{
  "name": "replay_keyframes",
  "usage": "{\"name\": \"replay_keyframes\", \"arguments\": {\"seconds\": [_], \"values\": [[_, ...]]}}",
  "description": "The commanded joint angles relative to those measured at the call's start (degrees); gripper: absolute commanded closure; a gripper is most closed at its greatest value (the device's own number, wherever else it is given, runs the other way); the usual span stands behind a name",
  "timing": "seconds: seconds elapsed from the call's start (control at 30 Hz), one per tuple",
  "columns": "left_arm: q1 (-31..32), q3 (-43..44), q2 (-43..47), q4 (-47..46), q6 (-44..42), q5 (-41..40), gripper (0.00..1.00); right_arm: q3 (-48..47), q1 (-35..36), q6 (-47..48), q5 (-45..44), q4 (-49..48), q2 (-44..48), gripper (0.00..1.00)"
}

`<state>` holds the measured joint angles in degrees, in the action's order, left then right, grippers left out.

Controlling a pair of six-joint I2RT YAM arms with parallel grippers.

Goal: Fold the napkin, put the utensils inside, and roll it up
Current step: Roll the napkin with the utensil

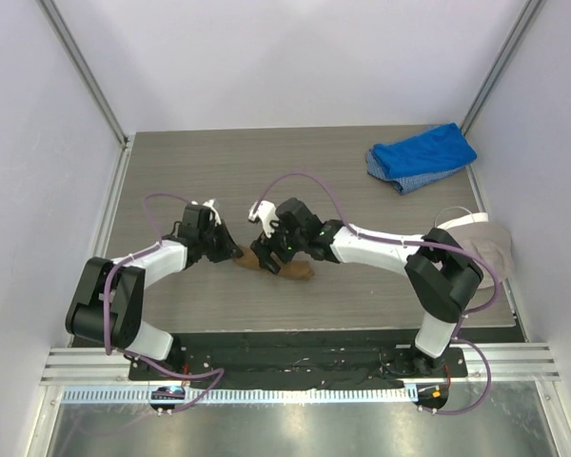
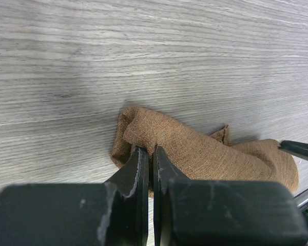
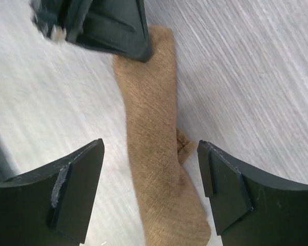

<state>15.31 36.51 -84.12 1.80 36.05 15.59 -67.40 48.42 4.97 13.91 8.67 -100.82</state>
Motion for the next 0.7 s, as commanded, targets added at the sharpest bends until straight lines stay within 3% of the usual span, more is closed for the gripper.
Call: {"name": "replay_keyframes", "arguments": {"seconds": [0.0, 0.67], "values": [[0.16, 1.81, -1.84, 7.15, 0.86, -0.83, 1.00, 3.32, 1.67, 6.70, -10.57, -12.18, 2.38, 0.18], [0.07, 6.47, -5.27, 12.61, -1.34, 0.75, 1.00, 2.44, 4.05, 8.92, -6.79, -6.83, -1.58, 0.18]]}}
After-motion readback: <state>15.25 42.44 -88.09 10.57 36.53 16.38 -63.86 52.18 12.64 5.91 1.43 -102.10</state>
